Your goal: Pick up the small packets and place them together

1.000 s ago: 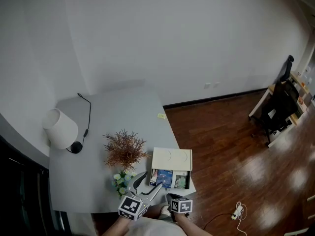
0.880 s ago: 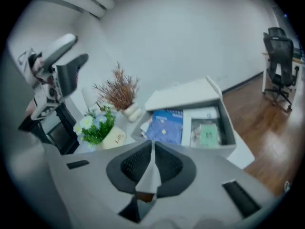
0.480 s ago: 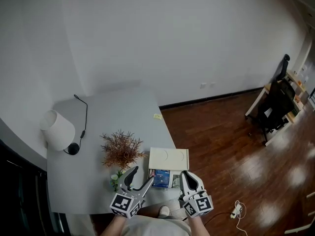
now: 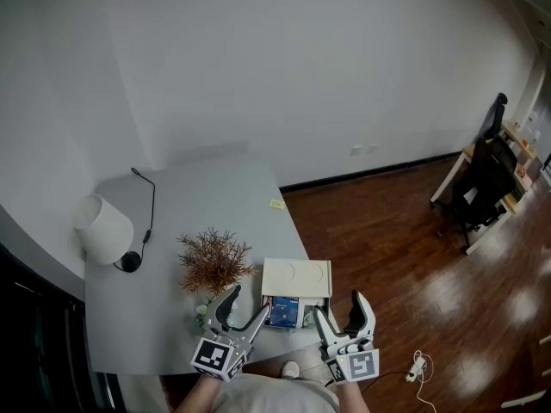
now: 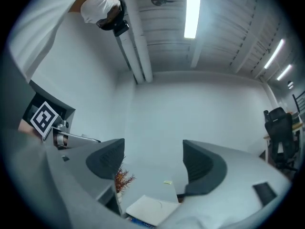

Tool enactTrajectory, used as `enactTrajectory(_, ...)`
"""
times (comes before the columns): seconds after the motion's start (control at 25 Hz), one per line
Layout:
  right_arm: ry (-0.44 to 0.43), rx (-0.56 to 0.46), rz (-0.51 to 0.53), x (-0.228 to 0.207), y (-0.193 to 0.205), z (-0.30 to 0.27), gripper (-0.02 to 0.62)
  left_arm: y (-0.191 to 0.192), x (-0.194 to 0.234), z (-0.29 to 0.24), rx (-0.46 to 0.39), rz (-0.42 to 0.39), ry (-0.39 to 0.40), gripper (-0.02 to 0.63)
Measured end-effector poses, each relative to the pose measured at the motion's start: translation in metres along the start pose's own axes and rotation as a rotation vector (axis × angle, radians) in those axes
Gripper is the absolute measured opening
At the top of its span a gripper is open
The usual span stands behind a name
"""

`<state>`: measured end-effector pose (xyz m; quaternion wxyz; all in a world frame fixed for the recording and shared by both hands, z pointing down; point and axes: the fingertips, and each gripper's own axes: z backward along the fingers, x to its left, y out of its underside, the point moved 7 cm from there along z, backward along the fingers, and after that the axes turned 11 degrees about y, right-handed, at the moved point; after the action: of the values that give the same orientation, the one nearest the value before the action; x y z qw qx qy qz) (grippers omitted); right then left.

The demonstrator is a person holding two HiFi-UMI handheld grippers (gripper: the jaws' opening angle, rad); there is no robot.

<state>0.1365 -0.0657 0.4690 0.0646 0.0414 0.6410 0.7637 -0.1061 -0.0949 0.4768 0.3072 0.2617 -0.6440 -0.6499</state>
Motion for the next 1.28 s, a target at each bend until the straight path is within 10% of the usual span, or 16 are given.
enactTrajectory(0.72,0.015,0.114,-0.031,-0.017,0.027,0.011,0.356,0.017,-0.004,-0.013,0.069,-0.005,0.007,0.313)
enactTrajectory(1.28,-0.04,0.18,-0.044,-0.022,0.041,0.015,0.356,0.21,-0.022,-0.075,0.856,0.228,0.123,0.277)
